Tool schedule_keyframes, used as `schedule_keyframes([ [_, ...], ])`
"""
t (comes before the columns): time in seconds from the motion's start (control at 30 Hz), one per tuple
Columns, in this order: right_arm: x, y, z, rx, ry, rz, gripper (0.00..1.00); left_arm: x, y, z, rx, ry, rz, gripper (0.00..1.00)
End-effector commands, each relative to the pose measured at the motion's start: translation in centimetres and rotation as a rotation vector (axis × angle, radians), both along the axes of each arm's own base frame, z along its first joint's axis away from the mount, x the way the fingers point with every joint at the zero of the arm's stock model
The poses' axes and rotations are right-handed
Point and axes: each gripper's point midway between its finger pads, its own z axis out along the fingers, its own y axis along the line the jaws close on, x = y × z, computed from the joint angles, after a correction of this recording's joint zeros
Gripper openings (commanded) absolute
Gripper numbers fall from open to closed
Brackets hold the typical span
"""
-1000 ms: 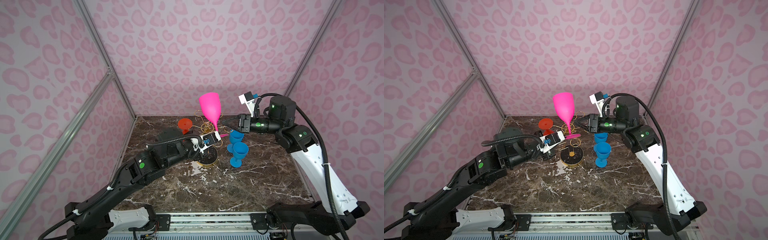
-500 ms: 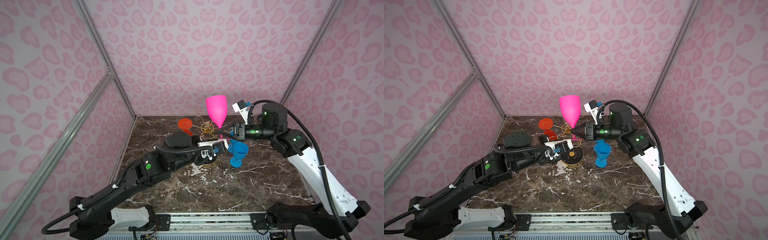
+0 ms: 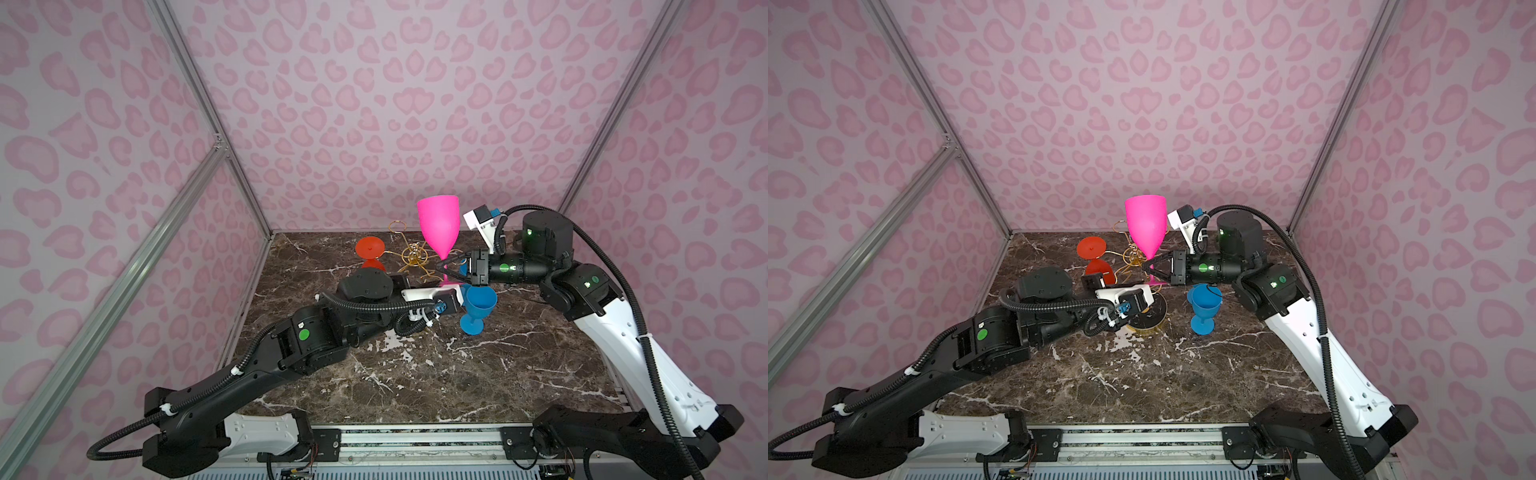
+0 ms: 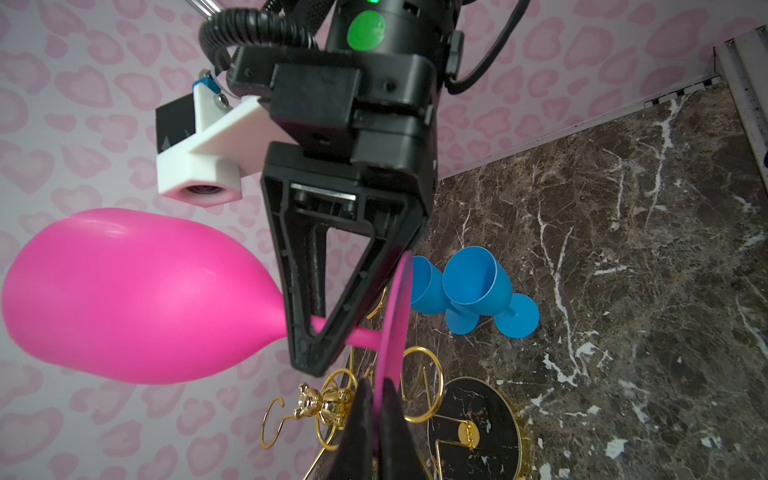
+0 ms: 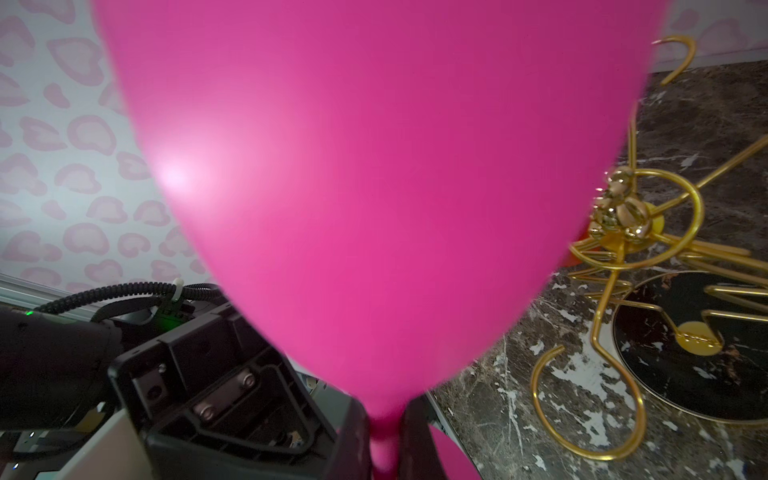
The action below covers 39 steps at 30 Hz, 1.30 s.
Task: Take the wine glass off the wine glass rack
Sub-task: Pick up the wine glass from the wine glass rack.
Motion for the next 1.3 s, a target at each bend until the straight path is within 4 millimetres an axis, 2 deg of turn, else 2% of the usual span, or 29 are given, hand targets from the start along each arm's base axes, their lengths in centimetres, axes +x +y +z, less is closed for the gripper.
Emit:
schedule_keyframes([
  [0.0, 0.5, -0.1, 0.3, 0.006, -0.033, -0.024, 0.03, -0.3, -0.4, 1.4, -0.078, -0.007, -0.020, 0.28],
  [0.07, 0.5, -0.2, 0.3, 0.001, -0.041, -0.029, 0.02, -0.2, -0.4, 1.0, -0.083, 0.013, -0.007, 0.58],
  [0.1, 0.5, -0.3, 0.2, -0.003, -0.045, -0.034, 0.02, -0.2, -0.3, 0.8, -0.089, 0.031, 0.000, 0.82],
  [0.13, 0.6, -0.4, 0.2, -0.008, -0.049, -0.039, 0.02, -0.2, -0.1, 0.6, -0.100, 0.046, 0.010, 0.98],
  [0.27, 1.3, -1.1, -0.6, -0.049, -0.072, -0.075, 0.01, -0.1, 1.3, 0.6, -0.207, 0.155, 0.081, 0.98],
  [0.5, 4.8, -4.9, -1.2, -0.203, -0.270, -0.186, 0.00, 0.7, 5.8, 5.1, -0.728, 0.473, 0.279, 0.98],
  [0.6, 5.8, -6.2, -0.6, -0.263, -0.380, -0.207, 0.00, 0.6, 6.0, 6.3, -0.878, 0.634, 0.279, 0.98],
  [0.73, 6.0, -7.6, -0.6, -0.385, -0.504, -0.231, 0.00, 0.7, 5.9, 7.5, -1.043, 0.860, 0.252, 0.98],
  [0.8, 5.4, -8.0, -0.7, -0.421, -0.559, -0.221, 0.00, 1.1, 6.2, 7.2, -1.114, 0.991, 0.266, 1.00],
  [0.9, 4.1, -8.5, -1.3, -0.458, -0.643, -0.206, 0.00, 1.5, 6.4, 6.6, -1.189, 1.160, 0.271, 0.96],
  [1.03, 2.1, -8.8, -3.4, -0.506, -0.721, -0.168, 0.00, 1.7, 5.8, 6.5, -1.264, 1.347, 0.233, 0.89],
  [1.27, -0.8, -8.7, -7.0, -0.588, -0.771, -0.078, 0.00, 1.8, 2.5, 4.2, -1.166, 1.525, 0.226, 0.79],
])
